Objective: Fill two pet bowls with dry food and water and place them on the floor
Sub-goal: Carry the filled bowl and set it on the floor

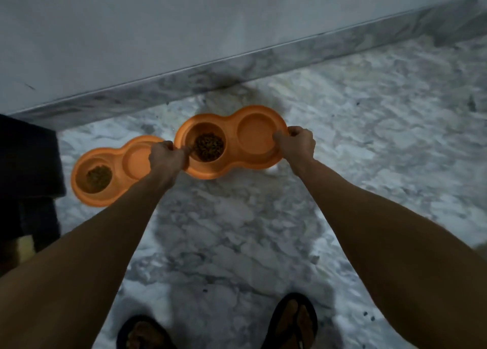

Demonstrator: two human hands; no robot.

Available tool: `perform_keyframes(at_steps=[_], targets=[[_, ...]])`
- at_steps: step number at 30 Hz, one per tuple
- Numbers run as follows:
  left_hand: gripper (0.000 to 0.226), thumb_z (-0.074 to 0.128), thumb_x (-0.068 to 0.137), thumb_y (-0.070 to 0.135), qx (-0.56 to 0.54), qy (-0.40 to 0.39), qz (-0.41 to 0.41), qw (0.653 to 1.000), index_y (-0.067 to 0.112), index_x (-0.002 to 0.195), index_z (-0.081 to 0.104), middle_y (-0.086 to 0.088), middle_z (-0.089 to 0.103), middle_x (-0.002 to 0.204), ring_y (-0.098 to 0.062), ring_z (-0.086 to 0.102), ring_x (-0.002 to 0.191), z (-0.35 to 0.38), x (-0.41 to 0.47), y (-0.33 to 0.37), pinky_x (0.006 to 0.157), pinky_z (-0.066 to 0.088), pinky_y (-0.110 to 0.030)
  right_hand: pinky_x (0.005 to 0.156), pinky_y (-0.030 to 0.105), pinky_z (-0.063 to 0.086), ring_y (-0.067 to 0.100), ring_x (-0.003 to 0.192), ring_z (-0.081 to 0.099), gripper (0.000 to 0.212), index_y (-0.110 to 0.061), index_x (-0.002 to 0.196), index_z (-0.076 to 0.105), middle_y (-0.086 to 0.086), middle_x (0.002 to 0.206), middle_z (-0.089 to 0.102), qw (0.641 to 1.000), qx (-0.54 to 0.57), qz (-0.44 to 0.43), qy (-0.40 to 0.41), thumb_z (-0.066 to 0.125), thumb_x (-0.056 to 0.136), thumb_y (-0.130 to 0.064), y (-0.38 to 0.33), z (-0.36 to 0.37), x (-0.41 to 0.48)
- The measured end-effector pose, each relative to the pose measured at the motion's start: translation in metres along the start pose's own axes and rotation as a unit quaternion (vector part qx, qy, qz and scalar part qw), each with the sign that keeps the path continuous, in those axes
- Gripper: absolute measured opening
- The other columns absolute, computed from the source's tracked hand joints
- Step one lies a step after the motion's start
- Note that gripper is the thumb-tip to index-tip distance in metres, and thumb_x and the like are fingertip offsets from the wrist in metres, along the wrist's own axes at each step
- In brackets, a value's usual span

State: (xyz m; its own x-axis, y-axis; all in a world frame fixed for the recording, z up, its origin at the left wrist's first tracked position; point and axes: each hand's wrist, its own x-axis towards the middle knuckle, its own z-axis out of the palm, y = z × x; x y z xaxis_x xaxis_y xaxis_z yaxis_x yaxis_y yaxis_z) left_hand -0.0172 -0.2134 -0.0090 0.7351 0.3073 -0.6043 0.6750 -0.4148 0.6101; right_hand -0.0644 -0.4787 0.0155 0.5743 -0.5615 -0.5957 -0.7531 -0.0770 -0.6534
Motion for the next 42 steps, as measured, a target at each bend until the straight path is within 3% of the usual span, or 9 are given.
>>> perform_keyframes(at_steps=[5,9,12,18,26,31,34,38,42], targets=[[0.027,0.078,0.064,0.035,0.006,0.021,-0.027,0.999,0.012,0.072,0.065,-0.020,0.072,0.083,-0.035,0.071,0.084,0.025,0.026,-0.027,0.079,0.060,-0.051,0.080,0.046,0.060,0.022,0.081,0.069,0.018,-0.025,0.088,0.057,-0.006,0.078,0.063,1.000,-0.011,-0.001,-0.015,0.070,0.076,-0.026,0.021,0.020,0.023],[0.057,0.081,0.073,0.029,0.007,0.039,-0.037,0.999,0.003,0.120,0.064,-0.018,0.068,0.113,-0.032,0.065,0.107,0.034,0.024,-0.027,0.093,0.055,-0.046,0.080,0.046,0.060,0.024,0.082,0.070,0.017,-0.026,0.088,0.059,0.002,0.087,0.069,1.000,-0.019,0.001,-0.017,0.070,0.075,-0.027,0.029,0.030,0.034],[0.063,0.079,0.077,0.025,0.011,0.048,-0.034,0.998,0.002,0.131,0.057,-0.018,0.063,0.124,-0.034,0.059,0.117,0.039,0.027,-0.028,0.097,0.052,-0.045,0.081,0.046,0.060,0.024,0.084,0.070,0.016,-0.025,0.088,0.058,0.001,0.085,0.068,1.000,-0.028,0.000,-0.011,0.071,0.079,-0.025,0.030,0.034,0.038],[0.054,0.080,0.077,0.023,0.026,0.062,-0.036,0.997,0.005,0.124,0.061,-0.016,0.062,0.124,-0.031,0.057,0.117,0.044,0.031,-0.029,0.100,0.049,-0.042,0.077,0.045,0.061,0.027,0.083,0.071,0.015,-0.025,0.073,0.057,0.012,0.090,0.073,0.999,-0.042,0.008,-0.001,0.069,0.081,-0.020,0.033,0.039,0.040],[0.031,0.062,0.086,0.012,0.076,0.015,-0.019,0.997,-0.001,0.114,0.065,-0.023,0.068,0.113,-0.041,0.062,0.112,0.039,0.027,-0.032,0.095,0.050,-0.043,0.074,0.041,0.059,0.028,0.084,0.070,0.014,-0.011,0.094,0.067,0.012,0.089,0.071,0.999,-0.050,0.013,-0.016,0.065,0.085,-0.021,0.031,0.039,0.035],[0.047,0.067,0.088,0.019,0.060,0.037,-0.039,0.997,-0.001,0.129,0.057,-0.021,0.061,0.129,-0.038,0.056,0.120,0.024,-0.005,-0.013,0.091,0.048,-0.040,0.089,0.034,0.052,0.024,0.100,0.063,0.055,-0.005,0.137,0.052,0.013,0.126,0.064,0.998,-0.058,0.019,-0.032,0.067,0.088,-0.024,0.006,0.021,0.005],[0.065,0.073,0.085,0.033,0.049,0.046,-0.041,0.997,0.002,0.138,0.052,-0.019,0.058,0.136,-0.037,0.052,0.127,-0.001,-0.036,0.012,0.098,0.047,-0.039,0.083,0.028,0.045,0.015,0.093,0.054,0.051,-0.006,0.136,0.054,0.009,0.127,0.062,0.997,-0.068,-0.002,-0.043,0.065,0.089,-0.025,-0.023,0.003,-0.027],[0.071,0.074,0.082,0.039,0.034,0.042,-0.033,0.998,0.004,0.139,0.051,-0.020,0.056,0.138,-0.037,0.050,0.129,-0.052,-0.087,0.066,0.106,0.044,-0.042,0.094,0.034,0.049,0.026,0.120,0.056,0.055,-0.010,0.139,0.052,0.009,0.138,0.055,0.994,-0.080,-0.032,-0.064,0.064,0.089,-0.030,-0.088,-0.020,-0.083],[0.068,0.074,0.082,0.038,-0.016,0.063,-0.020,0.998,0.005,0.137,0.053,-0.017,0.056,0.138,-0.034,0.051,0.129,-0.119,-0.155,0.135,0.108,0.042,-0.040,0.084,0.028,0.046,0.018,0.094,0.060,0.052,-0.011,0.138,0.052,0.010,0.133,0.058,0.991,-0.073,-0.054,-0.098,0.063,0.090,-0.029,-0.175,-0.041,-0.155]])
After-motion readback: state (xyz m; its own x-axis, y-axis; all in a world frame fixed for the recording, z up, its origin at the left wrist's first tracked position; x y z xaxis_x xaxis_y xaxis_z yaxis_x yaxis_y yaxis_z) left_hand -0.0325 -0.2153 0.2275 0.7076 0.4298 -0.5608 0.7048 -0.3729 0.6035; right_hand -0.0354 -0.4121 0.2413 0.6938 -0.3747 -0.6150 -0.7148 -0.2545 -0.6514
